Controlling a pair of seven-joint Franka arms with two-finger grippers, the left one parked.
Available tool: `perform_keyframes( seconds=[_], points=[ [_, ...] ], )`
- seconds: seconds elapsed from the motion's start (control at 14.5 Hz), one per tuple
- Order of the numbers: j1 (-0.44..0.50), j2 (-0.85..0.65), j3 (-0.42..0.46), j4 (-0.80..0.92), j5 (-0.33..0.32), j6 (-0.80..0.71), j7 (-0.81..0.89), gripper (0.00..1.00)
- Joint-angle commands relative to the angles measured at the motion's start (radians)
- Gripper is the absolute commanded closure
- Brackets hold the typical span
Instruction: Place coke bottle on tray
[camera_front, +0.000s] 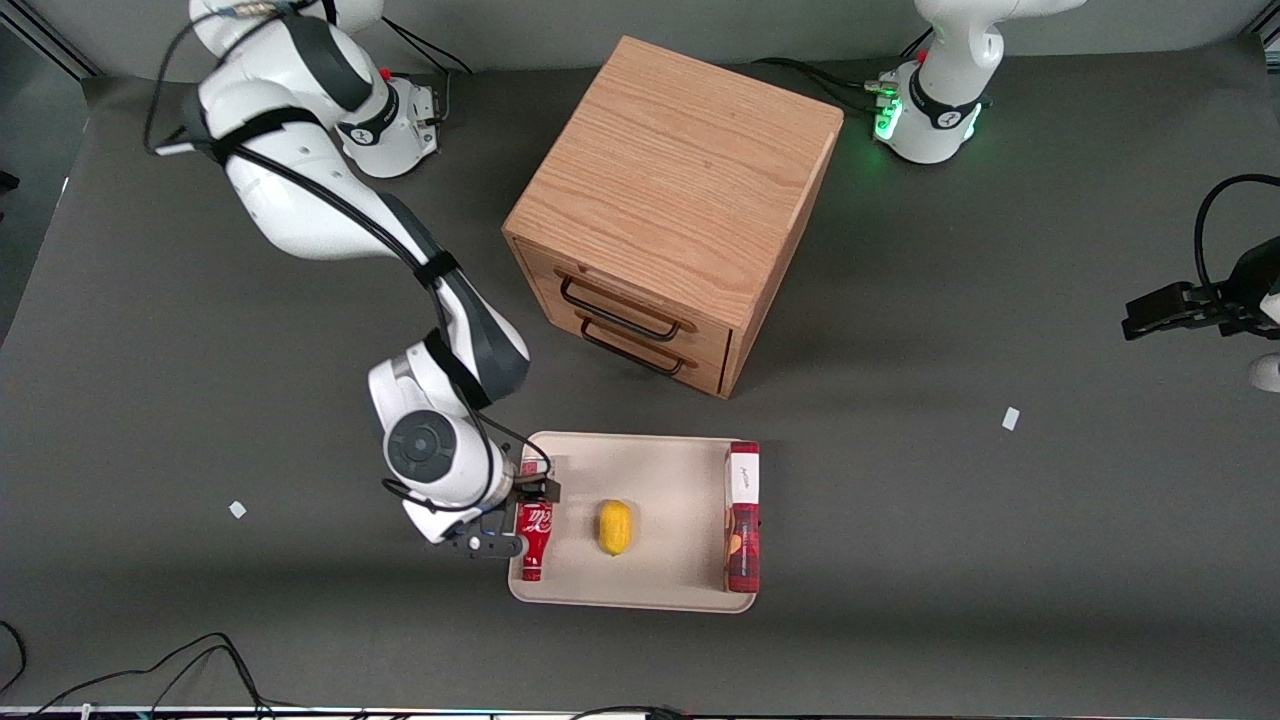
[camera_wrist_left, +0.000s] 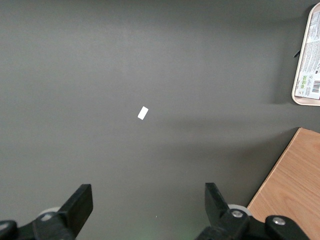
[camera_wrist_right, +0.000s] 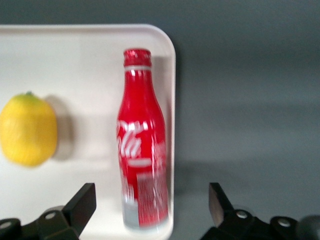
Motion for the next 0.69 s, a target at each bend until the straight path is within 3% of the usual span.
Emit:
perform_keyframes(
  seconds=[0.0, 0.34, 0.62],
  points=[
    [-0.158, -0.294, 0.111, -0.350, 0.020, 0.001, 0.009, 0.00],
    [-0.431, -0.462, 0.332, -0.414, 0.020, -0.245, -0.065, 0.00],
    [-0.638, -0.546, 0.464, -0.418, 0.020, -0.404, -0.245, 0.00]
  ],
)
